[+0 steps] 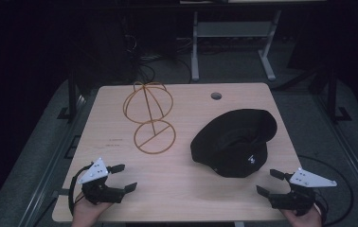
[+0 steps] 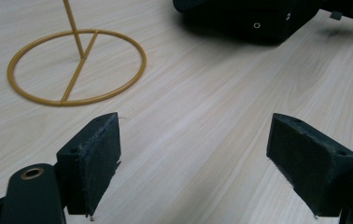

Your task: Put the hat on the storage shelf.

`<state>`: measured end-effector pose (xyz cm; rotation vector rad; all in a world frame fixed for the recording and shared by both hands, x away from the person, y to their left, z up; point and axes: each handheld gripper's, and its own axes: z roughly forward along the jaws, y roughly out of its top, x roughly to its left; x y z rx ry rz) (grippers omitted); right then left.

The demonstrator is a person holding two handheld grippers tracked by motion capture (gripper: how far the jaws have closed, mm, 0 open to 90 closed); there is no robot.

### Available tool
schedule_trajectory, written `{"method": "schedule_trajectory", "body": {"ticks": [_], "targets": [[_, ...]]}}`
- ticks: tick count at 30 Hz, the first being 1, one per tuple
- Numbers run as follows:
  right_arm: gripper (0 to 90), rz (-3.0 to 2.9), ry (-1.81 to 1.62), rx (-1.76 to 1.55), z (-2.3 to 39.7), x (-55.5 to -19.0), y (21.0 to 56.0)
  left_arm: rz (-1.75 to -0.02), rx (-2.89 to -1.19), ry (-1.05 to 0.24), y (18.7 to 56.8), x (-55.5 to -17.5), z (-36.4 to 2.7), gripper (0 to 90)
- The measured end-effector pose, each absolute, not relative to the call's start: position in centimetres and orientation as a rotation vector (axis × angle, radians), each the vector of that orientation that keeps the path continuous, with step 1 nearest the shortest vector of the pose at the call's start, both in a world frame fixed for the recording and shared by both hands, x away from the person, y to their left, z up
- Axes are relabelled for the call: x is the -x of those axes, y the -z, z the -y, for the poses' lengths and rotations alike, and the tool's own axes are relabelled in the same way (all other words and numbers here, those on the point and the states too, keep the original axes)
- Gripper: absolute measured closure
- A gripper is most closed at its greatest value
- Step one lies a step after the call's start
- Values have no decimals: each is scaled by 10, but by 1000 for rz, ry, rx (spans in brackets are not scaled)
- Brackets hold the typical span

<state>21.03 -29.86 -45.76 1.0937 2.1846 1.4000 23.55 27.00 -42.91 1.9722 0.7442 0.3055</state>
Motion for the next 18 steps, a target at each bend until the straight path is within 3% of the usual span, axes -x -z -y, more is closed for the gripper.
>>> {"method": "schedule_trajectory", "body": {"ticks": [18], "targets": [[162,-2199,-1402,-1075,298,-207,454,-642,-1998,-278,416,-239,-240,167]]}}
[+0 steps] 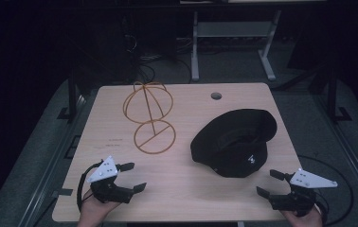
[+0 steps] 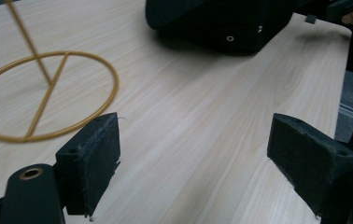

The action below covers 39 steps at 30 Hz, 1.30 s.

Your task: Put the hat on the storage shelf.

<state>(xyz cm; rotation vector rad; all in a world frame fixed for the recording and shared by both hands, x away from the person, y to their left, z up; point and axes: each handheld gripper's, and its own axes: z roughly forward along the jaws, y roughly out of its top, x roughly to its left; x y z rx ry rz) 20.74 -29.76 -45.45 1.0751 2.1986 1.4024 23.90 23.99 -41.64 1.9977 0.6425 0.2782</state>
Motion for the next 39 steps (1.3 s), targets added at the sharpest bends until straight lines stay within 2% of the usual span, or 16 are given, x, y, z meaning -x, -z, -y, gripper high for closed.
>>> {"method": "schedule_trajectory", "body": {"ticks": [14,39], "targets": [[162,-2183,-1407,-1072,302,-205,452,-567,-2023,-255,406,-247,-210,167],[162,-2189,-1414,-1057,303,-204,452,-376,-2104,-178,382,-282,-121,171]]}}
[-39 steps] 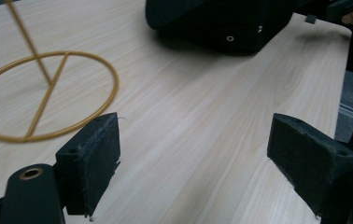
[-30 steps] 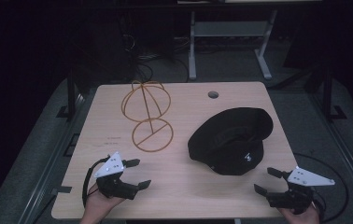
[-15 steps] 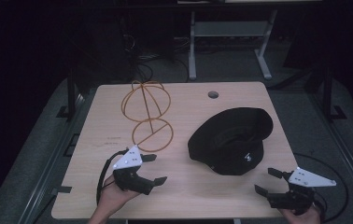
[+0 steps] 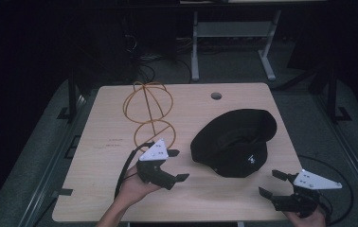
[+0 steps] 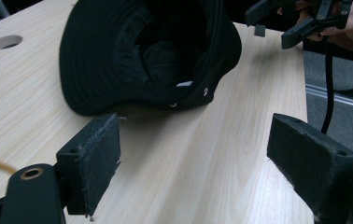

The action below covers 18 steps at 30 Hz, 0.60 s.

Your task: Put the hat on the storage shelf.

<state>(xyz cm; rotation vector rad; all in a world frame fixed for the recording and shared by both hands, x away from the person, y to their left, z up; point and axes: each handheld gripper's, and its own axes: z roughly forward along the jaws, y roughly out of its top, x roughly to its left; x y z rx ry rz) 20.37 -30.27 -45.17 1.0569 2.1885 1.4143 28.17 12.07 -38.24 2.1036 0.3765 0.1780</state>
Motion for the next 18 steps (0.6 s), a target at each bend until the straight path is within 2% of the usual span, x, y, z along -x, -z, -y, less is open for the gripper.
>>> {"method": "schedule_trajectory", "body": {"ticks": [15,18], "targets": [[162,-2188,-1426,-1060,304,-203,451,-317,-2157,-126,387,-300,-75,179],[162,-2191,-1424,-1054,304,-202,452,-310,-2167,-121,389,-304,-72,223]]}}
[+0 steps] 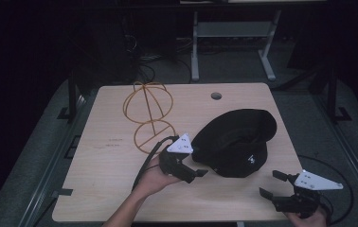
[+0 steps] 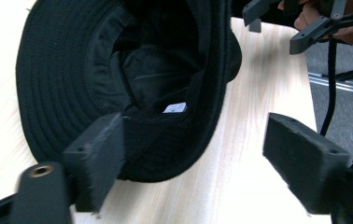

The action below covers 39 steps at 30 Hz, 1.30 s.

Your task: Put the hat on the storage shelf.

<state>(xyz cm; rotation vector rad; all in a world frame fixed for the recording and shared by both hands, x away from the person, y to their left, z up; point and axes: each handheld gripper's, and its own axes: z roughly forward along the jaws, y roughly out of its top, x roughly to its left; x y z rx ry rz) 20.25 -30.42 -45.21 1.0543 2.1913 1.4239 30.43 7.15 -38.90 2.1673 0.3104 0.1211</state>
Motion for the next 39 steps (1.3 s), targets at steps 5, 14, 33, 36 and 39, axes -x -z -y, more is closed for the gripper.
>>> {"method": "schedule_trajectory", "body": {"ticks": [5,14,33,36,39], "targets": [[162,-2189,-1429,-1055,304,-202,452,-306,-2191,-115,392,-308,-67,256],[162,-2192,-1431,-1050,303,-202,451,-283,-2205,-124,393,-310,-65,396],[161,-2187,-1437,-1019,294,-203,448,-186,-2221,-61,389,-307,-47,838],[159,-2171,-1442,-1014,293,-204,446,-166,-2201,-51,382,-304,-42,855],[159,-2145,-1460,-1008,293,-204,442,-142,-2183,-48,372,-303,-36,858]]}}
